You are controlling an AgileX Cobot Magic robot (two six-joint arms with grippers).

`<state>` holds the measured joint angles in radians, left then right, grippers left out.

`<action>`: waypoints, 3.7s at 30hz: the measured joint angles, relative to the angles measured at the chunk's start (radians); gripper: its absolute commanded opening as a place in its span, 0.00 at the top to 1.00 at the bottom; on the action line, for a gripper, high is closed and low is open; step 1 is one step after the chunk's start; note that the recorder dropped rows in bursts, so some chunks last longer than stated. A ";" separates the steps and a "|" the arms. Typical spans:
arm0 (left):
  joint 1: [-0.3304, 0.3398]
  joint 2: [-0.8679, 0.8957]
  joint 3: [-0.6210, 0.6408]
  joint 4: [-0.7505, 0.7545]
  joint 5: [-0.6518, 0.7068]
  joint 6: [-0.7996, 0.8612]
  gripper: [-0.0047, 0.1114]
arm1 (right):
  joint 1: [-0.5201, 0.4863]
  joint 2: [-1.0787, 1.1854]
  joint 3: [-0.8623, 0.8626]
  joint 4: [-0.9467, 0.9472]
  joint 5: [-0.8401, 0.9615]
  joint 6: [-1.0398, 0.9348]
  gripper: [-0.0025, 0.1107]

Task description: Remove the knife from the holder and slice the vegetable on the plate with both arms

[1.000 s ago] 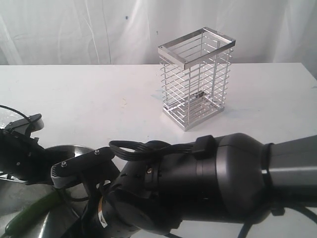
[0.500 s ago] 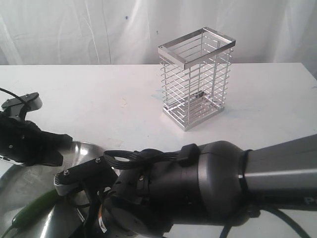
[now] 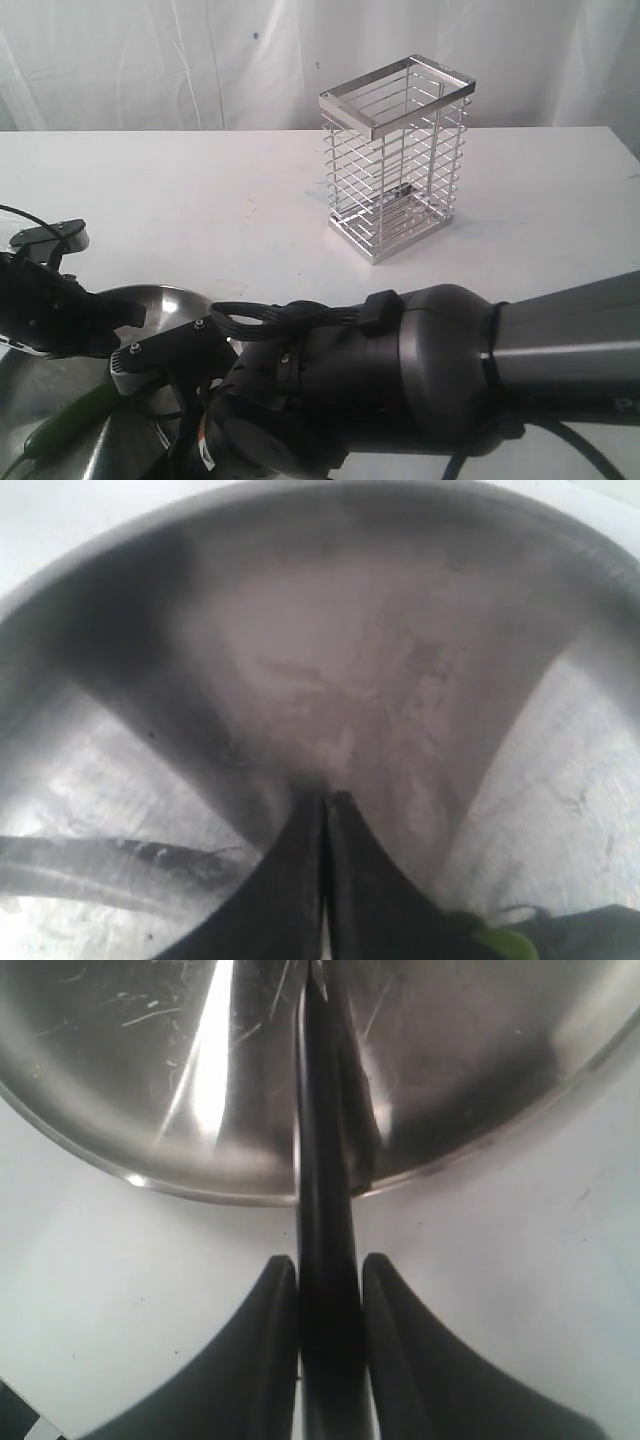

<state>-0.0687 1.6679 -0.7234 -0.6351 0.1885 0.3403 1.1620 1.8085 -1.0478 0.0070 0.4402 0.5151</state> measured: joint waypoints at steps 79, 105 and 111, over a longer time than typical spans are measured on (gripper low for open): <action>0.000 -0.179 -0.031 -0.027 0.419 0.056 0.60 | -0.041 0.191 -0.352 0.220 0.756 -0.343 0.98; 0.003 -0.201 -0.064 0.065 0.366 -0.011 0.96 | -0.074 0.403 -0.698 0.171 0.823 -0.450 0.98; 0.012 -0.201 -0.076 0.093 0.375 -0.041 0.96 | -0.074 0.403 -0.704 0.174 0.789 -0.457 0.98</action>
<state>-0.0570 1.4667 -0.7990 -0.5418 0.5639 0.2995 1.0876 2.2113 -1.7523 0.1815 1.2292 0.0585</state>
